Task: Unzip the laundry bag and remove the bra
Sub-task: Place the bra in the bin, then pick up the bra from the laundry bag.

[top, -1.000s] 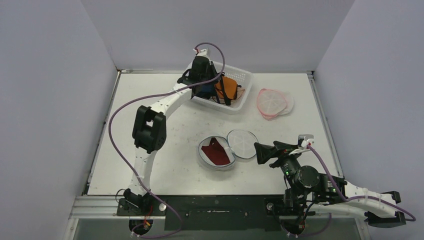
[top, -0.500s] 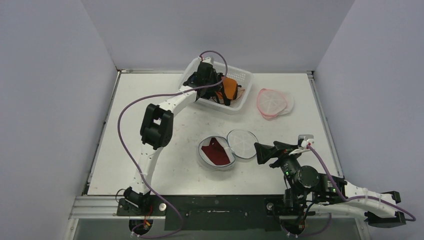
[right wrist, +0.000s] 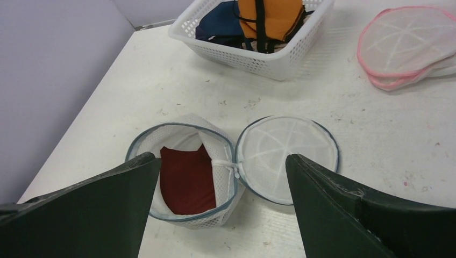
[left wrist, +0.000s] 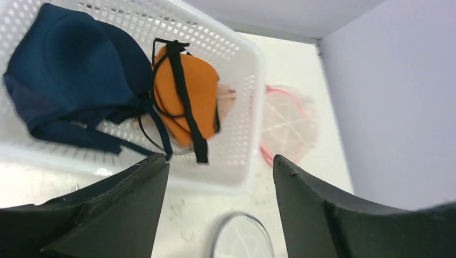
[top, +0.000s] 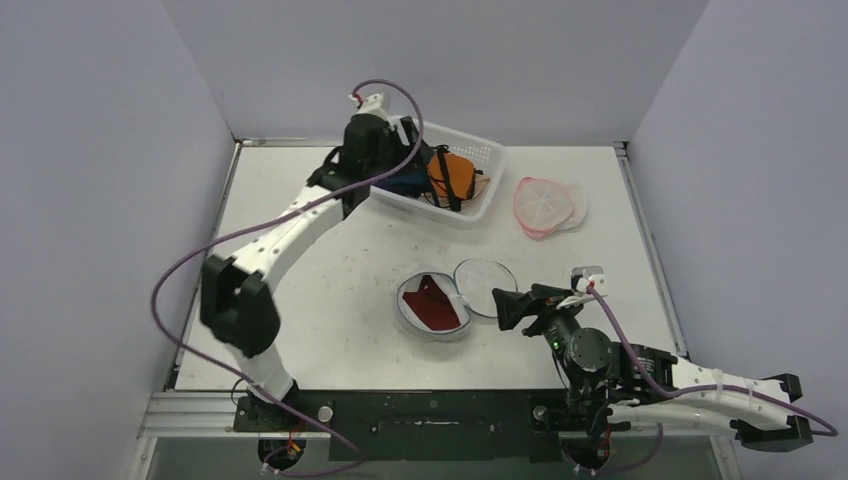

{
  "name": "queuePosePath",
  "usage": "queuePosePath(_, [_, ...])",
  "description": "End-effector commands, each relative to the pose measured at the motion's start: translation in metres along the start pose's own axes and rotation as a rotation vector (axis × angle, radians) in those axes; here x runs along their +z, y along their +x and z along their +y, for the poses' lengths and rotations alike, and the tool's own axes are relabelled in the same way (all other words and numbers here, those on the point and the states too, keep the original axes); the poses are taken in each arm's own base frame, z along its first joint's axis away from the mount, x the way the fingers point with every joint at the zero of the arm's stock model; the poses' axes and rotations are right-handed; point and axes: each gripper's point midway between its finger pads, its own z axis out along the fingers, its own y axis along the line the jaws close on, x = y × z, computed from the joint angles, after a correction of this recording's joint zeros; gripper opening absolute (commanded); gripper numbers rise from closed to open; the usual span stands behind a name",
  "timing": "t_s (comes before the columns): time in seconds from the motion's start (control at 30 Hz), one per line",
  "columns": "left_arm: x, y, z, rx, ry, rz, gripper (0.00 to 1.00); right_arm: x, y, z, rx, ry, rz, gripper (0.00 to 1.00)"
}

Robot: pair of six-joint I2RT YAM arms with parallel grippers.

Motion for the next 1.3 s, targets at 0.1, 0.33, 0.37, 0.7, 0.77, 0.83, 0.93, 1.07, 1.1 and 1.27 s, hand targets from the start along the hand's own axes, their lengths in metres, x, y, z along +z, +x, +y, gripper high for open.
queuePosePath(0.1, [-0.156,0.026,-0.015,-0.2,0.283,-0.081,0.98,0.007,0.011,0.042,-0.037,-0.115,0.07,0.9])
queuePosePath(0.33, [-0.208,0.143,0.032,-0.167,0.145,0.083,0.96,0.022,0.054,0.076,-0.2,-0.18,0.195,0.98])
queuePosePath(0.37, [-0.213,0.151,0.032,-0.147,0.124,0.089,0.97,0.025,0.061,0.08,-0.22,-0.188,0.212,0.95])
queuePosePath(0.7, [-0.205,0.21,0.057,-0.22,0.007,0.184,0.62,0.047,0.124,0.1,-0.318,-0.202,0.309,0.7])
queuePosePath(0.77, [-0.205,0.22,0.058,-0.229,0.013,0.204,0.55,0.047,0.134,0.101,-0.317,-0.211,0.331,0.67])
queuePosePath(0.83, [-0.206,0.228,0.056,-0.237,0.019,0.22,0.49,0.046,0.142,0.102,-0.316,-0.22,0.35,0.65])
queuePosePath(0.93, [-0.207,0.236,0.054,-0.238,0.029,0.23,0.42,0.044,0.147,0.109,-0.299,-0.248,0.366,0.62])
queuePosePath(1.07, [-0.207,0.248,0.053,-0.222,0.027,0.258,0.34,0.04,0.158,0.114,-0.293,-0.288,0.403,0.6])
queuePosePath(1.1, [-0.207,0.251,0.053,-0.216,0.024,0.264,0.3,0.039,0.159,0.116,-0.291,-0.293,0.41,0.6])
queuePosePath(1.27, [-0.215,0.262,0.063,-0.17,-0.016,0.279,0.06,0.042,0.146,0.102,-0.285,-0.19,0.382,0.64])
